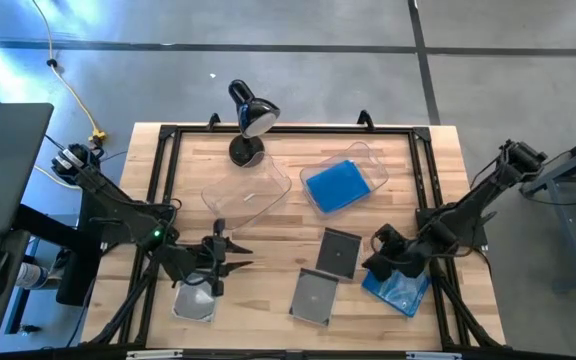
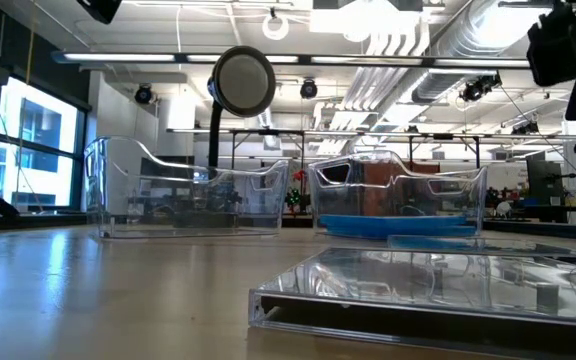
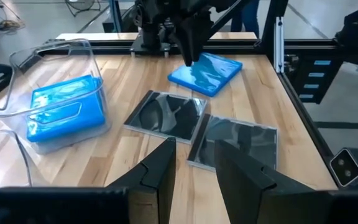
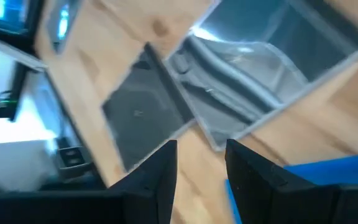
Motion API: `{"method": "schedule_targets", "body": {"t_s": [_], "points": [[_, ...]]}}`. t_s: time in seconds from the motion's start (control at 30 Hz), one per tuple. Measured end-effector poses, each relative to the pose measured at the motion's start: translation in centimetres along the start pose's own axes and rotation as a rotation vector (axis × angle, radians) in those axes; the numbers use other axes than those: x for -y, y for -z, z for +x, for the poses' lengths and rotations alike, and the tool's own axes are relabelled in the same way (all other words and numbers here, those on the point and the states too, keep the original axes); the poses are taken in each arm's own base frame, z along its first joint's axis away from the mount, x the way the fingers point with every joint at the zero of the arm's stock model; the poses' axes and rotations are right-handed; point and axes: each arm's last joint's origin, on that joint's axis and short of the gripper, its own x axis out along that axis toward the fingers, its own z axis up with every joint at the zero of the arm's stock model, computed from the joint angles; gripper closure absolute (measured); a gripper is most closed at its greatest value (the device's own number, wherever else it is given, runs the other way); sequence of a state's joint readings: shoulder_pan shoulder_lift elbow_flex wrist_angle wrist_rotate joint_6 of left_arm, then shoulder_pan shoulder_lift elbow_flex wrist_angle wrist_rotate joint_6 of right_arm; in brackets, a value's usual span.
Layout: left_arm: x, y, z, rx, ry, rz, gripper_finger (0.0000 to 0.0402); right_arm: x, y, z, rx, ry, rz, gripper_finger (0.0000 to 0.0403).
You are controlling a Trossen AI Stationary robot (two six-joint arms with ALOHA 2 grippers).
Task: Pick & place jewel cases by type
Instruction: Put the blue CD case into the right transparent bin
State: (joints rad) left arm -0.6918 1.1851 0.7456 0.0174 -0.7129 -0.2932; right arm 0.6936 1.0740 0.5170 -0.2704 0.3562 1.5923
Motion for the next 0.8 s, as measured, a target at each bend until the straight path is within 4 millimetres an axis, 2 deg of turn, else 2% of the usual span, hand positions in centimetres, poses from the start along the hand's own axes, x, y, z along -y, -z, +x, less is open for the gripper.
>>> {"method": "schedule_targets", "body": {"t_s": [0.37, 0.8], "points": [[0.0, 0.0, 0.0, 0.0, 0.0, 0.0, 0.0293, 0.78, -0.57, 0.46, -0.006, 0.038, -0.054, 0.0281], [0.0, 0.0, 0.0, 0.0, -0.001, 0.0, 0.0293, 0.79, -0.57, 0.46, -0.008, 0.039, -0.056, 0.0281]]}}
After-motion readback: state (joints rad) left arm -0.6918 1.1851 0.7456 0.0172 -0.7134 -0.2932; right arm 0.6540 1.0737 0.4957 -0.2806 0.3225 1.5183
